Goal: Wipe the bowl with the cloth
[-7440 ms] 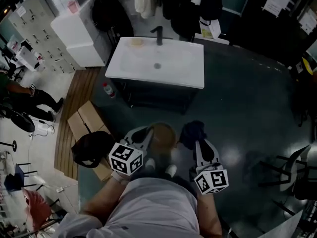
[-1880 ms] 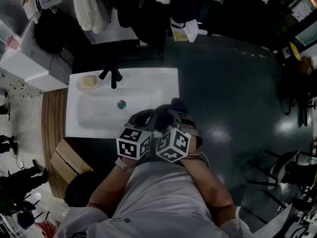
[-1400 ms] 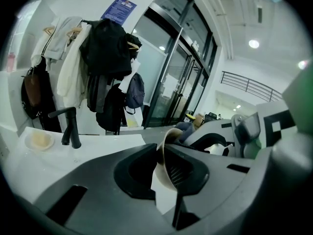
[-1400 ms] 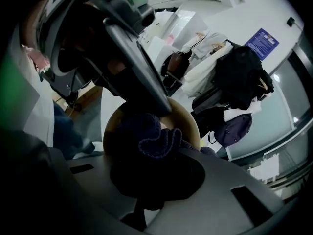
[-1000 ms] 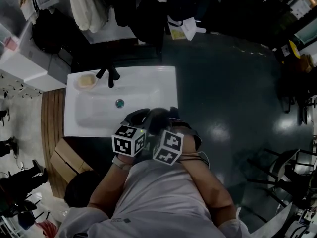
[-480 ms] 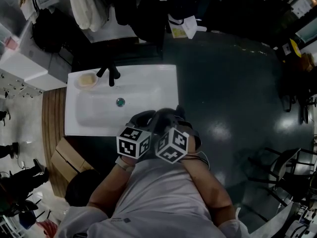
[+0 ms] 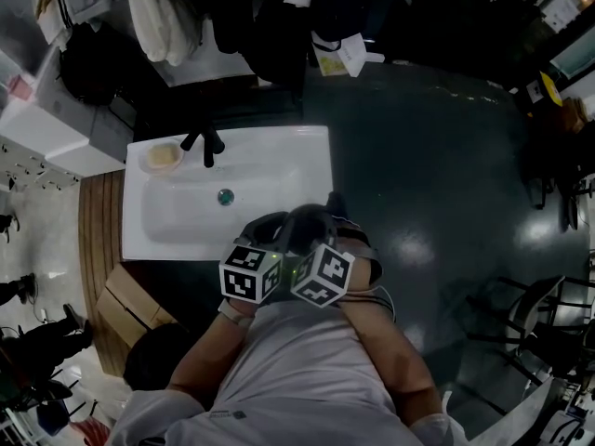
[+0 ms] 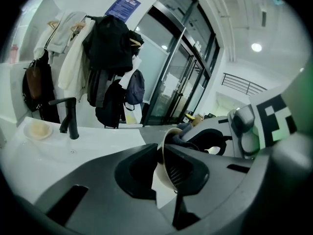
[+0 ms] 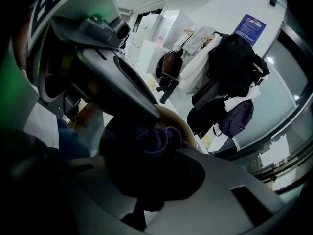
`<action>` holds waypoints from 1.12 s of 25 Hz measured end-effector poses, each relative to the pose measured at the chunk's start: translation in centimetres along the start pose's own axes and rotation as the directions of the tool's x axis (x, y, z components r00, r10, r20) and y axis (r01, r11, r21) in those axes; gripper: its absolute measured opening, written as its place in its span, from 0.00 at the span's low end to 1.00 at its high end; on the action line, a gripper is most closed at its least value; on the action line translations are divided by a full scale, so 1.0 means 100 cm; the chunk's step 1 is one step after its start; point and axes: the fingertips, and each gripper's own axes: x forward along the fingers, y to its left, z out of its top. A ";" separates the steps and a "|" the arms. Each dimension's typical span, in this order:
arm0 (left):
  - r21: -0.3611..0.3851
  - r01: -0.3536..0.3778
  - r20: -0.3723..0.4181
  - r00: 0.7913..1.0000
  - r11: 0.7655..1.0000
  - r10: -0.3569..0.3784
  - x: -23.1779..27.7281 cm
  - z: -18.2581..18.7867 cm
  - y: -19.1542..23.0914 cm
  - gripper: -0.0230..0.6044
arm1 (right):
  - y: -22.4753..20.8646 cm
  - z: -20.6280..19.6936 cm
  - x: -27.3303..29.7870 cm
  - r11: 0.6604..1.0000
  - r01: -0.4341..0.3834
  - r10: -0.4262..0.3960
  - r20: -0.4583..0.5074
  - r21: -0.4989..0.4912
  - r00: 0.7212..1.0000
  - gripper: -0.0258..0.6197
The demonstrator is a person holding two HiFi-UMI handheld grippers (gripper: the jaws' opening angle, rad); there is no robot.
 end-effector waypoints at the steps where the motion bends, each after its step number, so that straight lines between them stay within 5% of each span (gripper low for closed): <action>1: 0.001 -0.004 0.001 1.000 1.000 0.004 -0.001 0.001 0.001 0.10 | 0.002 0.000 0.000 1.000 -0.002 0.002 -0.009 -0.017 1.000 0.11; 7: 0.012 -0.038 -0.005 0.999 0.999 0.038 -0.001 0.005 0.016 0.10 | 0.025 0.004 0.002 0.993 -0.110 0.110 0.002 -0.039 0.994 0.11; 13: -0.002 -0.074 0.012 0.997 0.997 0.074 -0.006 0.008 0.036 0.10 | 0.026 0.028 -0.010 0.970 -0.208 0.178 0.217 0.126 0.960 0.11; 20: -0.046 -0.112 0.042 0.993 0.993 0.114 -0.012 0.019 0.060 0.08 | -0.019 0.054 -0.042 0.933 -0.193 0.034 0.462 0.303 0.886 0.11; 28: -0.130 -0.113 0.097 0.987 0.985 0.126 -0.026 0.034 0.087 0.07 | -0.092 0.052 -0.083 0.879 -0.101 -0.212 0.572 0.466 0.792 0.11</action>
